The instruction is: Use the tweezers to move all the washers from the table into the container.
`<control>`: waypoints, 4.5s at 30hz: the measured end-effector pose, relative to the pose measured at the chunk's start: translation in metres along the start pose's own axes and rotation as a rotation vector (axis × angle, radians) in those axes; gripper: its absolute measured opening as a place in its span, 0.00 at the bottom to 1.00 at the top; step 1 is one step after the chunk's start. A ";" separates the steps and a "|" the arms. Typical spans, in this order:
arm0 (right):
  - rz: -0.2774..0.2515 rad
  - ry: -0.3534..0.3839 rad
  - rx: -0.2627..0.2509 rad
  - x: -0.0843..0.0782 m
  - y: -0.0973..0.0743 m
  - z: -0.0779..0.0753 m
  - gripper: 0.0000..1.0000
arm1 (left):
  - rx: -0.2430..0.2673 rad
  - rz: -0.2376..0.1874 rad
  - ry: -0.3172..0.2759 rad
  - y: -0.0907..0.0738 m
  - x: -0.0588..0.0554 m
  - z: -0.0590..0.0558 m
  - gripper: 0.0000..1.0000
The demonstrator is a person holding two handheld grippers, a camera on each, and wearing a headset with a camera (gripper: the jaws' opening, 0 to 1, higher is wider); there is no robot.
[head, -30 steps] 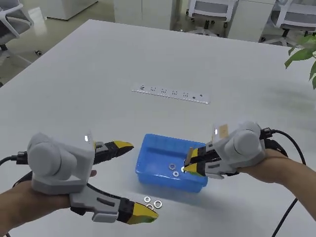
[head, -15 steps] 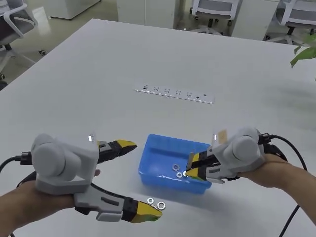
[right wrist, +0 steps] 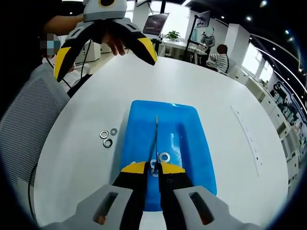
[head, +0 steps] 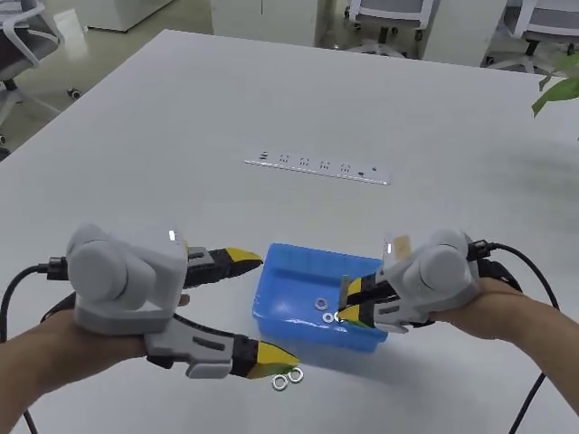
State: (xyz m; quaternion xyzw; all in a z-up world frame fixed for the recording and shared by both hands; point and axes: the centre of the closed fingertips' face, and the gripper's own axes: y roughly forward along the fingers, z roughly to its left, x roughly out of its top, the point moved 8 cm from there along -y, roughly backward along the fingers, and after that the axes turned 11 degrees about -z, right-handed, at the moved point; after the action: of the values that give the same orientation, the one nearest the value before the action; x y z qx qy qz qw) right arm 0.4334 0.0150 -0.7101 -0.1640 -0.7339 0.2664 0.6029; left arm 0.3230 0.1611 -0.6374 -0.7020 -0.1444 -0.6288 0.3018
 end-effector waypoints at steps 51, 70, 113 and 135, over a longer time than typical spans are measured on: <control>0.008 -0.018 0.007 -0.002 -0.003 0.001 0.10 | -0.182 0.055 0.179 0.084 0.008 0.027 0.06; 0.019 -0.023 0.016 -0.002 -0.001 0.002 0.11 | -0.209 0.072 0.207 0.089 0.008 0.024 0.06; -0.003 0.072 -0.125 0.008 -0.039 0.010 0.42 | -0.178 0.041 0.190 0.069 0.036 0.024 0.05; -0.032 0.170 -0.200 0.002 -0.063 0.031 0.61 | -0.166 0.056 0.176 0.046 0.053 0.010 0.05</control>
State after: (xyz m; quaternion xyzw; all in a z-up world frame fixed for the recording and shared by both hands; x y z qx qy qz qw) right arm 0.4081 -0.0401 -0.6755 -0.2336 -0.7058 0.1673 0.6476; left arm 0.3669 0.1218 -0.5974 -0.6703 -0.0453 -0.6891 0.2715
